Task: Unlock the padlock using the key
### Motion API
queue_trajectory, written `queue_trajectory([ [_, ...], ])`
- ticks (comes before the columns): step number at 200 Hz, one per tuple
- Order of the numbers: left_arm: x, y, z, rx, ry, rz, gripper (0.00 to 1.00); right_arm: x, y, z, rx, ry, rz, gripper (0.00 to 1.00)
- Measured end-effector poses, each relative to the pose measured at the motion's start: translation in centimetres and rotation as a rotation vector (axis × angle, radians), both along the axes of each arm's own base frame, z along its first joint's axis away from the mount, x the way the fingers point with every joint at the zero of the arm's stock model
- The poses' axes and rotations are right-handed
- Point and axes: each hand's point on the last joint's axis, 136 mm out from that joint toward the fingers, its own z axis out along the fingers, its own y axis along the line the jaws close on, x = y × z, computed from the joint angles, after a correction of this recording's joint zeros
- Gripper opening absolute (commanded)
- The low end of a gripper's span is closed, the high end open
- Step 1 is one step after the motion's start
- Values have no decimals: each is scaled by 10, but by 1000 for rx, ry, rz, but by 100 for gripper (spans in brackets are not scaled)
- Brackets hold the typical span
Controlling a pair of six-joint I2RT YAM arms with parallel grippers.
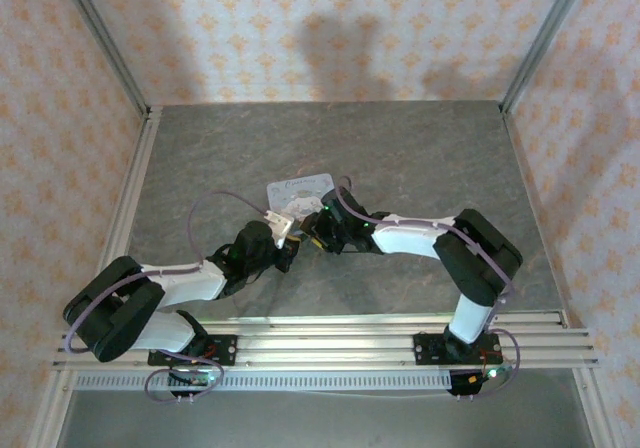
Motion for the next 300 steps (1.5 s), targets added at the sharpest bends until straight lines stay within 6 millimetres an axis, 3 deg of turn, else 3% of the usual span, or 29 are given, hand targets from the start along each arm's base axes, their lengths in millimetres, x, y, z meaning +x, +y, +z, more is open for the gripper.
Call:
queue_trajectory([
  [41, 0, -1, -1, -1, 2, -3, 0, 3, 5, 1, 12, 5, -7, 31],
  [62, 0, -1, -1, -1, 1, -2, 0, 2, 5, 0, 10, 14, -13, 18],
  [110, 0, 0, -2, 5, 1, -6, 0, 3, 4, 0, 8, 16, -17, 0],
  [168, -1, 1, 0, 6, 1, -6, 0, 3, 4, 0, 6, 16, -16, 0],
  [221, -7, -1, 21, -29, -29, -28, 35, 2, 2, 7, 19, -21, -29, 0],
  [259, -16, 1, 35, -64, -9, -33, 35, 8, -5, 19, 23, -63, -34, 0],
  [300, -27, 13, 50, -98, 14, 15, 37, 22, -27, 33, -9, -118, -50, 0],
])
